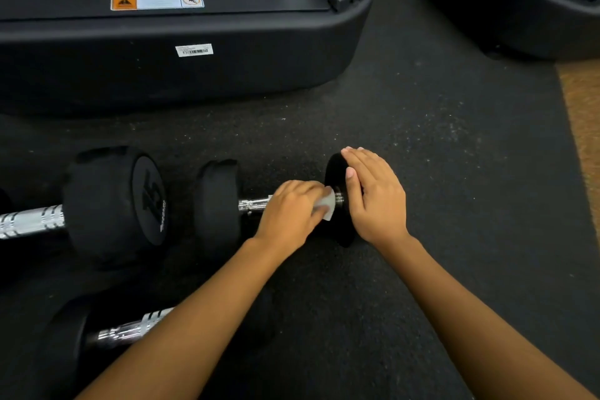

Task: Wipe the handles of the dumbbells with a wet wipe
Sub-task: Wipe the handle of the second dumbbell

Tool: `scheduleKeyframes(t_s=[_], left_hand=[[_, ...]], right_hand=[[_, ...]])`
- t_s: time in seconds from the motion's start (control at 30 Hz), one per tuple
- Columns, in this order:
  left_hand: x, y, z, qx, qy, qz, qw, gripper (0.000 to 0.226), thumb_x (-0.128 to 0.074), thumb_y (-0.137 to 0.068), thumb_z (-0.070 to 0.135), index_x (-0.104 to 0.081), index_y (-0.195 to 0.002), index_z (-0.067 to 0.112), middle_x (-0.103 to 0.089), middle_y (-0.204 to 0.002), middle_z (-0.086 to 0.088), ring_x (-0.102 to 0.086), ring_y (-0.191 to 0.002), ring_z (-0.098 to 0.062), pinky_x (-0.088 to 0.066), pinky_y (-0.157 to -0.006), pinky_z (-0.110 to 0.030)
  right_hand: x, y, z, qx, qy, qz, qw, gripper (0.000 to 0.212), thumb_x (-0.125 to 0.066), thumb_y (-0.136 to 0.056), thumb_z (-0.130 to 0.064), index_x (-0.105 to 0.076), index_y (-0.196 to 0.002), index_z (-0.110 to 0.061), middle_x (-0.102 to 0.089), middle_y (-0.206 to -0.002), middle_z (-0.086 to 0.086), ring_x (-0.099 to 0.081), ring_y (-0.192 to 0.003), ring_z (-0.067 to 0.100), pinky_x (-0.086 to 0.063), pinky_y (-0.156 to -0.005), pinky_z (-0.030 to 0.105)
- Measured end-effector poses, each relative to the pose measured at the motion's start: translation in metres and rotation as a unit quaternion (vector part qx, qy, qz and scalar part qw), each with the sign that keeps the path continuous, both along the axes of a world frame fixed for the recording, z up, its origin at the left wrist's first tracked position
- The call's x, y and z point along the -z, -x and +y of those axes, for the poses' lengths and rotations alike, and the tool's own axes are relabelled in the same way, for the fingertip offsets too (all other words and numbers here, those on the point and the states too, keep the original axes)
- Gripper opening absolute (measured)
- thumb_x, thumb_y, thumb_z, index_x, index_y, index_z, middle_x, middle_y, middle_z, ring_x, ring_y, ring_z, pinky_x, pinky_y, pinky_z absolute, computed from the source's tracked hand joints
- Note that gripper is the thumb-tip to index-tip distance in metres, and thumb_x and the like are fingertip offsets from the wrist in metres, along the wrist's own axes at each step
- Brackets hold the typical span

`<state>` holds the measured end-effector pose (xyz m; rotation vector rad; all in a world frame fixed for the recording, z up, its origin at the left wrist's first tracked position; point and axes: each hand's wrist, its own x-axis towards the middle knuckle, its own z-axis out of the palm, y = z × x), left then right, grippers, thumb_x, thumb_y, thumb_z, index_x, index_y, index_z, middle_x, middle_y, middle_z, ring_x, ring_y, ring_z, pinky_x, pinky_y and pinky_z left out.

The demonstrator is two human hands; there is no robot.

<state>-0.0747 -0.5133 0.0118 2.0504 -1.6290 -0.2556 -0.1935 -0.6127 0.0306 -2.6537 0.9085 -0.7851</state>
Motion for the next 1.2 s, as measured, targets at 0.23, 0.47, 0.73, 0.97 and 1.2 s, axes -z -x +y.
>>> scheduleKeyframes(t_s=[0.23, 0.47, 0.73, 0.97, 1.2], left_hand=[[0.007, 0.018, -0.002, -0.029, 0.072, -0.024, 0.997, 0.033, -0.077, -0.067, 0.008, -0.064, -0.098, 0.007, -0.066, -0.095, -0.006, -0.061, -0.090, -0.022, -0.042, -0.089, -0.028], [0.001, 0.021, -0.007, -0.049, 0.062, -0.063, 0.995, 0.026, -0.076, -0.064, 0.004, -0.062, -0.085, 0.010, -0.063, -0.082, -0.004, -0.059, -0.078, -0.021, -0.043, -0.081, -0.029], [-0.003, 0.008, 0.002, -0.032, 0.045, -0.050, 0.997, 0.030, -0.071, -0.075, 0.013, -0.065, -0.104, 0.009, -0.068, -0.098, -0.006, -0.062, -0.092, -0.023, -0.033, -0.090, -0.025], [-0.022, -0.007, -0.033, -0.073, -0.250, 0.021, 0.965, 0.040, -0.032, -0.097, 0.035, -0.065, -0.095, 0.013, -0.065, -0.097, -0.010, -0.058, -0.090, -0.028, -0.038, -0.081, -0.036], [-0.031, -0.001, -0.038, 0.005, -0.258, 0.027, 0.966, 0.039, -0.024, -0.101, 0.029, -0.060, -0.100, 0.013, -0.063, -0.102, -0.009, -0.057, -0.096, -0.026, -0.036, -0.087, -0.037]], right_hand=[[0.000, 0.000, 0.000, -0.002, -0.003, -0.003, 1.000, 0.044, -0.030, -0.097, -0.027, -0.056, -0.127, -0.008, -0.058, -0.129, 0.006, -0.047, -0.127, 0.019, -0.034, -0.109, 0.036], [0.000, -0.001, 0.001, 0.006, -0.001, -0.011, 1.000, 0.043, -0.031, -0.097, -0.026, -0.057, -0.125, -0.007, -0.059, -0.128, 0.006, -0.048, -0.126, 0.020, -0.034, -0.109, 0.035], [-0.001, -0.001, 0.001, 0.008, -0.003, -0.007, 1.000, 0.043, -0.032, -0.097, -0.026, -0.057, -0.126, -0.008, -0.059, -0.128, 0.006, -0.048, -0.126, 0.020, -0.034, -0.109, 0.036], [-0.002, 0.000, 0.002, 0.006, -0.001, -0.006, 1.000, 0.042, -0.032, -0.096, -0.025, -0.057, -0.126, -0.008, -0.059, -0.128, 0.006, -0.048, -0.126, 0.020, -0.033, -0.109, 0.035], [0.000, 0.000, 0.001, 0.004, 0.001, -0.012, 1.000, 0.042, -0.032, -0.096, -0.025, -0.058, -0.125, -0.008, -0.059, -0.128, 0.006, -0.048, -0.125, 0.020, -0.033, -0.109, 0.034]])
